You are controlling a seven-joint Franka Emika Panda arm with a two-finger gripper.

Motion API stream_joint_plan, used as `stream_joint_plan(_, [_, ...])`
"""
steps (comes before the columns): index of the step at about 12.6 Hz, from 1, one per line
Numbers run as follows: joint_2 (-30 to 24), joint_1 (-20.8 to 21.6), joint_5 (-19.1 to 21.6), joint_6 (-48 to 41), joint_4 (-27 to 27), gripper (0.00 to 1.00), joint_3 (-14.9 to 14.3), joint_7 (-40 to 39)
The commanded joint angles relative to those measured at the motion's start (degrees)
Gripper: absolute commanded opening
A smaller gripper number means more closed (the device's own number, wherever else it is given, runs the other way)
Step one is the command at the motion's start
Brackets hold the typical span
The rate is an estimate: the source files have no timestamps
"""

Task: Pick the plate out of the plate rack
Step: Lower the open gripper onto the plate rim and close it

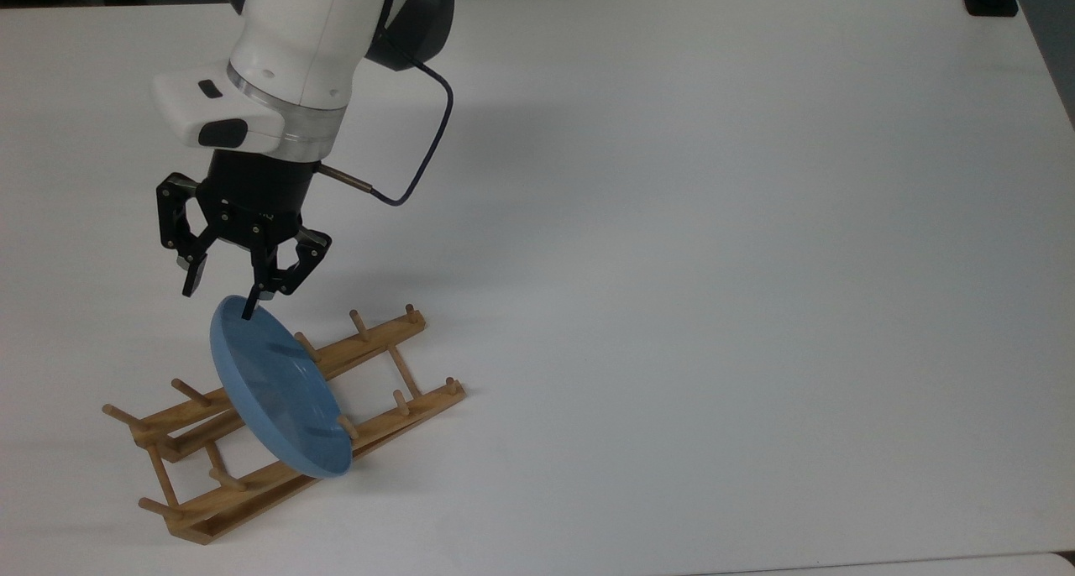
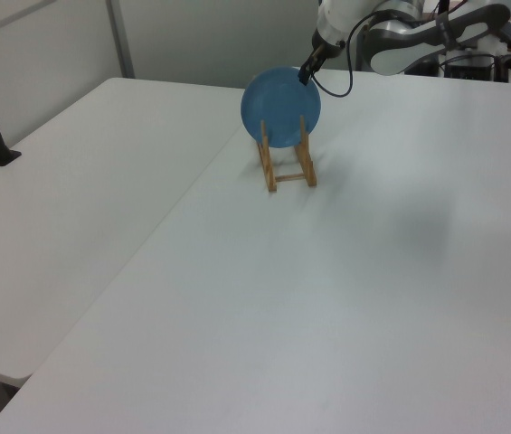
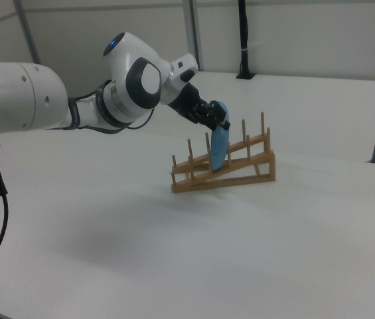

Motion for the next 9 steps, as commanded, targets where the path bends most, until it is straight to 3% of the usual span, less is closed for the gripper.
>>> stream_joint_plan(1, [0.9, 0.4, -1.8, 1.2, 1.6, 0.39, -0.7, 1.4])
stream_joint_plan(7, [1.9, 0.1, -3.0, 2.1, 1.8, 0.22, -0.7, 1.4])
stream_joint_plan(9, [1.9, 0.1, -3.2, 2.2, 1.9, 0.07, -0.7, 1.3])
